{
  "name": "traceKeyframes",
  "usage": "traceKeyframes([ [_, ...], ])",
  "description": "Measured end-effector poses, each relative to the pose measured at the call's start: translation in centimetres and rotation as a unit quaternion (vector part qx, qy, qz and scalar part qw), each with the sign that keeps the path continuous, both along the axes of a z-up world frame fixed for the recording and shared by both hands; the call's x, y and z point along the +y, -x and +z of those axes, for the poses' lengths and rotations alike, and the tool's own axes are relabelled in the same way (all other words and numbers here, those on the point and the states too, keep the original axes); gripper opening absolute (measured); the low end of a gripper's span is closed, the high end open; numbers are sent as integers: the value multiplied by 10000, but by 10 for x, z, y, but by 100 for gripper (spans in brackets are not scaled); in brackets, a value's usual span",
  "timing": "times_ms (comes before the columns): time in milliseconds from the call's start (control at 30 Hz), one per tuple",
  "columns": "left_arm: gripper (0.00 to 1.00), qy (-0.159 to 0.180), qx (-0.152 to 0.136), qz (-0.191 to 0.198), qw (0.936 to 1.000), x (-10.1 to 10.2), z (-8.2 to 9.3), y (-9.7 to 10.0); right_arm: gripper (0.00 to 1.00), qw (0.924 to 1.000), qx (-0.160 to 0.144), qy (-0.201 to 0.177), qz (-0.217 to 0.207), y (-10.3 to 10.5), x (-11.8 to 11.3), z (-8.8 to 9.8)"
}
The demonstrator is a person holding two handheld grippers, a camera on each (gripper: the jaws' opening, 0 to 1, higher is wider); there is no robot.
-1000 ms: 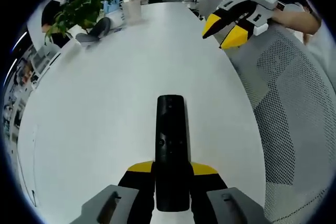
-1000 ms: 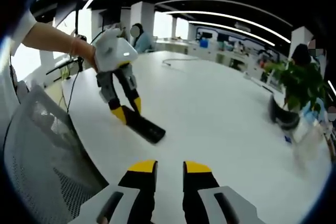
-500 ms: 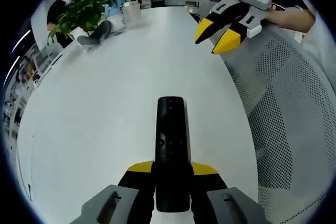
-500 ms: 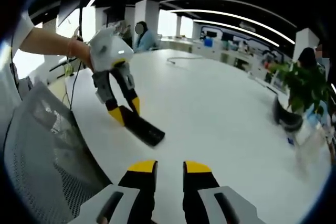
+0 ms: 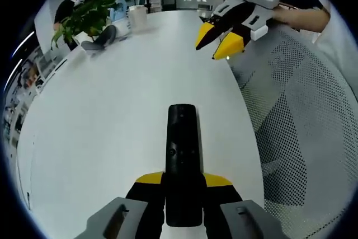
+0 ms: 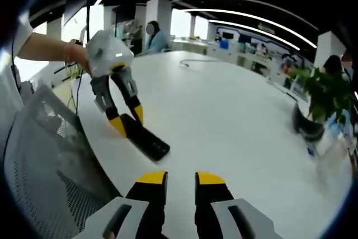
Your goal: Press the specified remote control buttons in sequence, fully releasing each button before pressing the next.
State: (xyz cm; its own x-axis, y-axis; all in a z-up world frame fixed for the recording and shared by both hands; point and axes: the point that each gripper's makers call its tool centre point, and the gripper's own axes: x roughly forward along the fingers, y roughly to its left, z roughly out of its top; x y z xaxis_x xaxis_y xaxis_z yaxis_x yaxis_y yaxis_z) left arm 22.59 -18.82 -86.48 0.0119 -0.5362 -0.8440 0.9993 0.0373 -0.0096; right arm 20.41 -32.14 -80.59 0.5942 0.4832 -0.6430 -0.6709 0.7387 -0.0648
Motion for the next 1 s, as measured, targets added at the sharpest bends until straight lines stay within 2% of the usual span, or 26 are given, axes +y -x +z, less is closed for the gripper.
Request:
traceKeyframes([
  [1000, 24, 79, -21, 99, 9999, 0, 0, 24, 15, 9993, 58, 298, 196, 4, 3, -6],
])
